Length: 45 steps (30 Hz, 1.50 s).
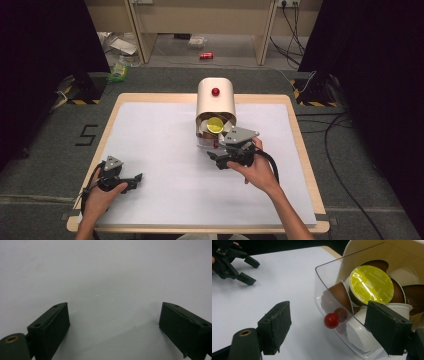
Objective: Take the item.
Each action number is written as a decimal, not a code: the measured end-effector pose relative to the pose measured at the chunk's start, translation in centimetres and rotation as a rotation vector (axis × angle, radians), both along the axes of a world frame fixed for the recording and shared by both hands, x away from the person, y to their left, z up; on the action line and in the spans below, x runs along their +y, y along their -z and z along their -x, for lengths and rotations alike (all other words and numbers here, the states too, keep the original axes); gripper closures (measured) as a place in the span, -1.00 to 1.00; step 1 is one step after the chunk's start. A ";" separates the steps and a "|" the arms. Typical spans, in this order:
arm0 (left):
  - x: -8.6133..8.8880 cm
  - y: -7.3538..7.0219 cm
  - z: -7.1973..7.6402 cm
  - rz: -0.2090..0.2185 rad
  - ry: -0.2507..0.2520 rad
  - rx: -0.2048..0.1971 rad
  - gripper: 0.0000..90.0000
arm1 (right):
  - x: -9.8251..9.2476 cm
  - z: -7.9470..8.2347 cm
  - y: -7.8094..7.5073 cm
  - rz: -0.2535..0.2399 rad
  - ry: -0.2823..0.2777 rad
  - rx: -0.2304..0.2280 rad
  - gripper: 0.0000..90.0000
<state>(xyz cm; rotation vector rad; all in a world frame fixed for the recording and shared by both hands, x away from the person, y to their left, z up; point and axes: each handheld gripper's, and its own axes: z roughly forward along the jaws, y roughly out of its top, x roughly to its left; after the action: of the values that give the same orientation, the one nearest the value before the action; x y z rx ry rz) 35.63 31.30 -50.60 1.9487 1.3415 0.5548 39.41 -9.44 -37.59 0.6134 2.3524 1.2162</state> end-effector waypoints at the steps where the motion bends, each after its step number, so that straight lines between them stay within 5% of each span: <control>1: 0.0 0.0 0.0 0.000 0.000 0.000 -0.80 | 0.0 0.2 0.1 -0.002 -0.002 0.001 -0.52; 33: 0.0 0.0 0.0 0.000 0.000 0.000 -0.80 | -0.3 3.1 1.0 0.010 -0.017 0.011 -0.48; 45: 0.0 0.0 0.0 0.000 0.000 0.000 -0.80 | -1.0 2.9 -0.3 -0.081 0.008 0.000 -0.52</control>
<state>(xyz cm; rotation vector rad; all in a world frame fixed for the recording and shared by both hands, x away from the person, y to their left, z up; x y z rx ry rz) 35.63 31.30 -50.60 1.9487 1.3415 0.5551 36.53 -10.44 -37.28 0.6490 2.3075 1.3135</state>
